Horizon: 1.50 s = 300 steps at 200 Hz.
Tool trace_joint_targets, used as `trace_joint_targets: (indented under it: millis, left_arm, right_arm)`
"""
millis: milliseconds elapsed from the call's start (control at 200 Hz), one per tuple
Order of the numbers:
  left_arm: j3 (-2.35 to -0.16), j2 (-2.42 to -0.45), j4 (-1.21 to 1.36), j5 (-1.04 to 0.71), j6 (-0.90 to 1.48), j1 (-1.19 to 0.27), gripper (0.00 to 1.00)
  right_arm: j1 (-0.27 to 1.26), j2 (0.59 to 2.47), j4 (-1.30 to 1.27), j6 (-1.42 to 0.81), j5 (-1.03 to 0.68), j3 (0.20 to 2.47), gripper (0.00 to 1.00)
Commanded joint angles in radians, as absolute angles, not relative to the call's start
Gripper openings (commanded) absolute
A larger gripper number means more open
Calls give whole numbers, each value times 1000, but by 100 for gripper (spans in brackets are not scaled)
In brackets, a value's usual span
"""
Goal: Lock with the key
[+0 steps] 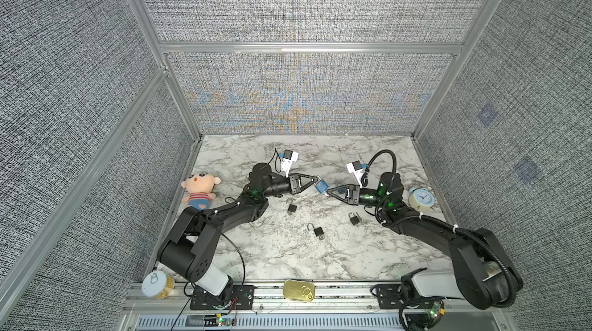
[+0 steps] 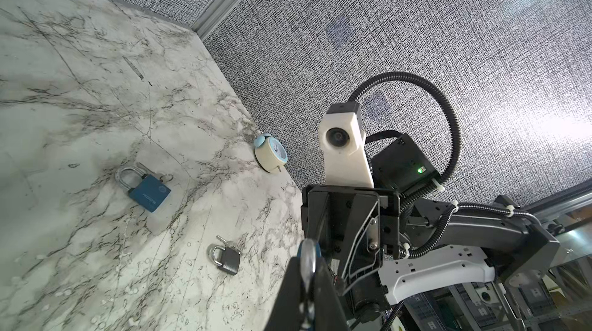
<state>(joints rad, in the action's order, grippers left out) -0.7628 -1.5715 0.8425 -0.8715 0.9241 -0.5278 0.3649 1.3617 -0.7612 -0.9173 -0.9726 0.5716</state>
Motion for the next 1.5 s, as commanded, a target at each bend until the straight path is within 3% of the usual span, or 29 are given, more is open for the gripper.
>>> trace_joint_targets:
  millis: [0,115,265,465,1070,1496]
  left_arm:
    - [-770,-1572,879,-873,933,-527,0]
    - [-770,-1572,890,-873,941,-526,0]
    - [-766,-1571,894,-868,946,-527,0]
    - [-763,-1565,899,-865,952,-527,0]
    - [-758,-1532,914,-883,968,-475,0]
    - [-789,-1548,749,-846,884,-465,0]
  right_arm:
    - [370,1369,-819,-931,-977,574,27]
    - [373,1383,-837,-937,-971,576,27]
    - [381,1407,-879,-961,-974,578,19]
    - [381,1416,-909,-979,-976,571,0]
    - [379,1348,-850,-953,-959,490,0]
    - [361,1175,-477,-756,-914,565,0]
